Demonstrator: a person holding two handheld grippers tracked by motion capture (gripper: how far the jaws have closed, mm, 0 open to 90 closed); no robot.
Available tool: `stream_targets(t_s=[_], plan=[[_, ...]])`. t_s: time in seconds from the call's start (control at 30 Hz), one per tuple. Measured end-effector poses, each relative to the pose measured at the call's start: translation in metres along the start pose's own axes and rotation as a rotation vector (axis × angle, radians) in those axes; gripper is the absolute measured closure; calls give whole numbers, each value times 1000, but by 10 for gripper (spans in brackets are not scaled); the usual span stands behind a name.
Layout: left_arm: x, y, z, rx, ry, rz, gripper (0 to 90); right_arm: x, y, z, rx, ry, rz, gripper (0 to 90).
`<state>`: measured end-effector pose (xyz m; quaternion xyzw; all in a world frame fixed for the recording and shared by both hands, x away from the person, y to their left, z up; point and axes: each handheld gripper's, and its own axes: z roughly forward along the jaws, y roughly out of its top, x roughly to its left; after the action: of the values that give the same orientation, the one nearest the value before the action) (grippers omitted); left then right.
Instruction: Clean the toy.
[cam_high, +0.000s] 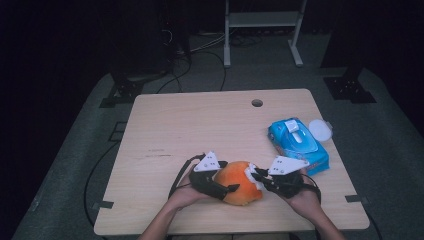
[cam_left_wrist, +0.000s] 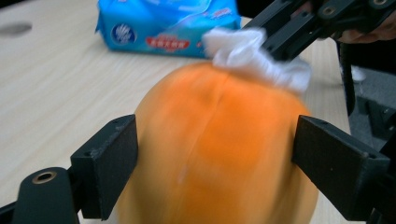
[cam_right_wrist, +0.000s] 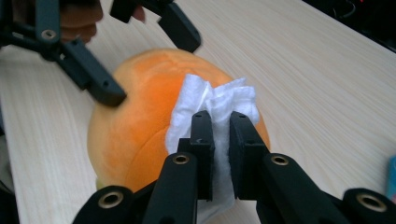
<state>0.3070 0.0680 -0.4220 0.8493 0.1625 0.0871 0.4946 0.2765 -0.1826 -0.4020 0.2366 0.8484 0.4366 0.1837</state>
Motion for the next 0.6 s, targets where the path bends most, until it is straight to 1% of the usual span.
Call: stream_targets(t_s=[0.03, 0.07, 0.13, 0.17, 0.23, 0.3, 0.33, 0.4, 0.43, 0.47, 0.5, 0.57, 0.6], plan=[[-2, 0, 1, 15, 14, 19, 179, 1, 1, 0, -6, 1, -3, 802], [-1, -1, 1, 22, 23, 18, 233, 2, 2, 1, -4, -7, -12, 802], [5, -6, 0, 17, 24, -18, 297, 2, 2, 1, -5, -12, -13, 803], [9, -8, -2, 15, 28, -46, 311, 2, 1, 0, -9, -7, -5, 803], [16, -11, -5, 6, 49, -88, 330, 2, 0, -3, -13, 19, 1, 803], [23, -15, -10, -5, 51, -128, 330, 9, 0, -4, -15, 58, -8, 803], [25, -16, -11, -11, 45, -130, 330, 13, 1, -4, -13, 71, -19, 802], [23, -17, -11, -9, 42, -110, 330, 19, 4, -1, -4, 56, -42, 802], [22, -17, -11, -12, 43, -105, 333, 18, 5, 0, -1, 48, -46, 801], [22, -17, -11, -9, 40, -97, 338, 16, 5, 2, -2, 44, -40, 801], [22, -18, -10, -15, 36, -94, 344, 12, 4, 2, -1, 40, -24, 800], [22, -19, -10, -15, 25, -86, 354, 3, 1, 3, -7, 42, 13, 800], [22, -19, -9, -16, 20, -78, 357, -3, -3, 3, -11, 33, 36, 800]])
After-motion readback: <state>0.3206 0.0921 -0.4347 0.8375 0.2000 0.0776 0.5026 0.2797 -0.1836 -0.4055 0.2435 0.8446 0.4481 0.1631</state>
